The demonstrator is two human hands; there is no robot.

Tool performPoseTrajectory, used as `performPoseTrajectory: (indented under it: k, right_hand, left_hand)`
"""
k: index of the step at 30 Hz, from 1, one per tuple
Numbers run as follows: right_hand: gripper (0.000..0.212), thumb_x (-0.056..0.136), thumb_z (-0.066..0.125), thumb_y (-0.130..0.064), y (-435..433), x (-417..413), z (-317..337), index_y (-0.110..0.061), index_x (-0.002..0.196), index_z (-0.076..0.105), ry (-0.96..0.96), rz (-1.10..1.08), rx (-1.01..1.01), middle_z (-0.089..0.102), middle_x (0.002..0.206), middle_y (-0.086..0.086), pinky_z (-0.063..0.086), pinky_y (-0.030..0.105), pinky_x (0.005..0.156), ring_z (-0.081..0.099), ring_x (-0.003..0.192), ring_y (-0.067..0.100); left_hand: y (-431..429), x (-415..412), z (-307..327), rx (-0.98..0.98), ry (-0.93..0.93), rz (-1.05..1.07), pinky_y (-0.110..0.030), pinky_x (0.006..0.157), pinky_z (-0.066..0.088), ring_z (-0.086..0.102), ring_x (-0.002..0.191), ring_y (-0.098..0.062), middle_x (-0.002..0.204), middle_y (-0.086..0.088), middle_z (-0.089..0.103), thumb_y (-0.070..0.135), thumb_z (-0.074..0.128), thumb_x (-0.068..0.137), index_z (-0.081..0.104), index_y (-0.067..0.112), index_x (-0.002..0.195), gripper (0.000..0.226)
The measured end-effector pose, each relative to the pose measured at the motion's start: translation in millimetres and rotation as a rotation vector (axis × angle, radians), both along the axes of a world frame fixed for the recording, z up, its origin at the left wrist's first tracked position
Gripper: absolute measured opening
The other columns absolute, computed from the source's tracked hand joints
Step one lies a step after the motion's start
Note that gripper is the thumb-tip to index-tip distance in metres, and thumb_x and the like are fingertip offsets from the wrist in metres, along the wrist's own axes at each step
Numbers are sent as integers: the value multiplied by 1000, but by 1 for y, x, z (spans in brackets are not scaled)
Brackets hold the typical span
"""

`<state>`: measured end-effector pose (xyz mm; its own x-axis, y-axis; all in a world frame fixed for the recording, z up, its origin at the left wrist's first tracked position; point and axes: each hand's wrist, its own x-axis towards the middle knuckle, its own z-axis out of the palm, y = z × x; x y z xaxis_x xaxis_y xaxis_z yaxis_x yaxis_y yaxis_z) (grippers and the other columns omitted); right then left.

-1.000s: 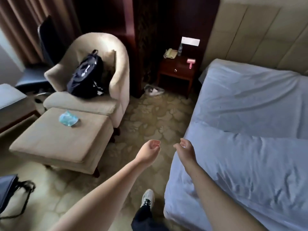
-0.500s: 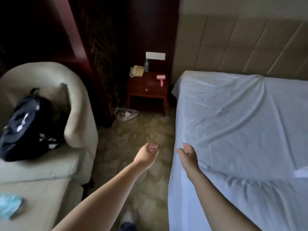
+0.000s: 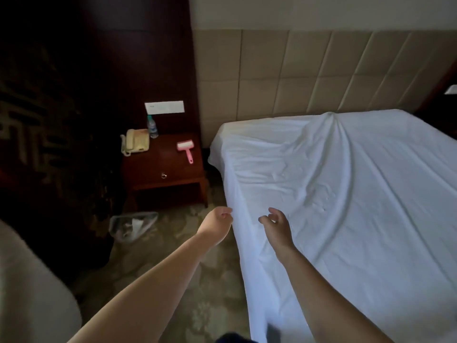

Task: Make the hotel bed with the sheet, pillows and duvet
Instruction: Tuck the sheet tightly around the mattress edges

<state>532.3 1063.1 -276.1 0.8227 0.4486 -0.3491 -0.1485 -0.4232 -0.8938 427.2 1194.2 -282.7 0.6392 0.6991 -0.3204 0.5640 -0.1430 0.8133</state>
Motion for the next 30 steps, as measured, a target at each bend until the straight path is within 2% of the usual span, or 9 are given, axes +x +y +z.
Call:
performPoseTrajectory:
  k: [3, 7, 11, 13, 15, 22, 26, 30]
  right_hand:
    - [49, 93, 56, -20, 46, 38, -3, -19, 140, 44, 11, -46, -14, 46, 142, 5, 37, 28, 80, 48, 104, 15]
    - [49, 93, 56, -18, 119, 101, -10, -17, 140, 44, 31, -99, -9, 47, 141, 6, 36, 28, 83, 50, 115, 20]
    - [49, 91, 58, -17, 194, 180, -10, -17, 139, 45, 29, -133, 37, 48, 137, 5, 34, 28, 87, 49, 115, 19]
    - [51, 91, 58, -16, 232, 226, -6, -18, 139, 45, 33, -145, 46, 48, 136, 3, 35, 28, 87, 50, 106, 15]
    - [50, 90, 58, -16, 265, 269, 1, -18, 138, 45, 29, -162, 49, 47, 132, 1, 35, 27, 85, 50, 98, 12]
    - [50, 90, 58, -17, 341, 376, 5, -20, 139, 45, 43, -202, 23, 47, 131, 0, 35, 28, 90, 47, 107, 13]
    - [50, 91, 56, -17, 378, 428, -4, -20, 140, 44, 60, -237, 16, 47, 134, 0, 35, 28, 92, 46, 109, 13]
    - [51, 91, 57, -19, 428, 485, -17, -20, 140, 44, 47, -270, 9, 47, 137, 1, 37, 29, 97, 46, 110, 12]
  left_hand:
    - [49, 43, -3, -42, 7, -60, -20, 70, 49, 63, 89, -11, 113, 2, 64, 23, 42, 92, 54, 22, 128, 38]
    - [124, 111, -13, -68, 12, -119, -20, 72, 45, 59, 102, -13, 123, 0, 60, 25, 43, 93, 53, 23, 130, 38]
    - [203, 194, -11, -61, -17, -131, -22, 80, 44, 57, 103, -14, 123, -2, 58, 22, 42, 95, 52, 20, 131, 37]
    - [243, 243, -7, -66, -20, -136, -22, 83, 44, 58, 103, -17, 121, -2, 58, 20, 43, 96, 52, 18, 131, 37]
    - [278, 286, -2, -66, -24, -163, -21, 81, 44, 59, 102, -14, 124, 0, 58, 22, 44, 96, 53, 20, 131, 36]
    - [365, 392, -4, -93, -10, -206, -19, 69, 45, 59, 94, -11, 125, 1, 58, 26, 43, 95, 52, 25, 129, 35]
    - [408, 450, -11, -100, -7, -246, -17, 69, 44, 57, 99, -10, 125, 5, 55, 25, 45, 96, 53, 25, 128, 33]
    - [461, 521, -26, -103, -13, -265, -18, 76, 41, 55, 100, -10, 122, 7, 56, 24, 47, 96, 56, 25, 125, 30]
